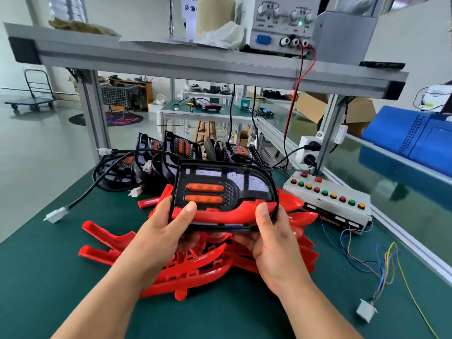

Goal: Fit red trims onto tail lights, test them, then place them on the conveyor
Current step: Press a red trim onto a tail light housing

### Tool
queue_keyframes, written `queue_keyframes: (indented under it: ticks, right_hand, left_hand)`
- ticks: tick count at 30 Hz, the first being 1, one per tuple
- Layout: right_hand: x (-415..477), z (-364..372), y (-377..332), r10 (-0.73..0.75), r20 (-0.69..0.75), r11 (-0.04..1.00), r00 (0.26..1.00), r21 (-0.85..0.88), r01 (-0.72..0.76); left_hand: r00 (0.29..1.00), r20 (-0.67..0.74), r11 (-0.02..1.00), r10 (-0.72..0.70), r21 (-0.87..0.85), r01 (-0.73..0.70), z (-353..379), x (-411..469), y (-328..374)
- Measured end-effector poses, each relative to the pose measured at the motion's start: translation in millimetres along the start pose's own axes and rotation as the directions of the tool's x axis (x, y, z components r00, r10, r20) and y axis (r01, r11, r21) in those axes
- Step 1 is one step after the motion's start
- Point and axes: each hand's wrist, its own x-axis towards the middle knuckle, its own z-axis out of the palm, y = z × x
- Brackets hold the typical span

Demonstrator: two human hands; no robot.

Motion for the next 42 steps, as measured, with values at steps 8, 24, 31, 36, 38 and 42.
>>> queue_keyframes:
  ticks: [8,24,31,36,38,42]
  right_hand:
    - [-0.4,-4.8,-5.7,0.012,0.078,0.982,0.997,0.189,-0.027]
    - [-3.4,-0.9,-12.5,-0.117,-0.077,0.987,0.99,0.097,0.125]
    - [-2.9,-2.8,-9.5,-0.118,-0.137,0.992,0.984,-0.049,0.112]
    - [-0.4,-5.6,-12.2,-0.235,-0.168,0.939,0.957,-0.294,0.179]
    - [0.3,-6.4,-11.2,-0.256,-0.188,0.93,0.948,-0.314,0.189]
    - [1.0,-6.5,-12.2,-0.383,-0.252,0.863,0.889,-0.44,0.247]
  left_hand:
    - [0.997,0.079,0.996,-0.006,-0.093,0.013,-1.0,-0.6,-3.9]
    - [0.996,-0.074,0.795,-0.048,-0.607,-0.007,18.8,3.7,-0.4]
    - [0.997,0.048,0.801,-0.054,-0.595,0.072,16.0,-0.5,1.2]
    - [0.996,0.059,0.805,-0.069,-0.586,0.091,15.4,-1.4,1.1]
    - [0.996,0.055,0.809,-0.075,-0.58,0.094,15.7,-1.6,1.0]
    - [0.998,0.03,0.805,-0.055,-0.59,0.062,19.7,-2.6,0.0]
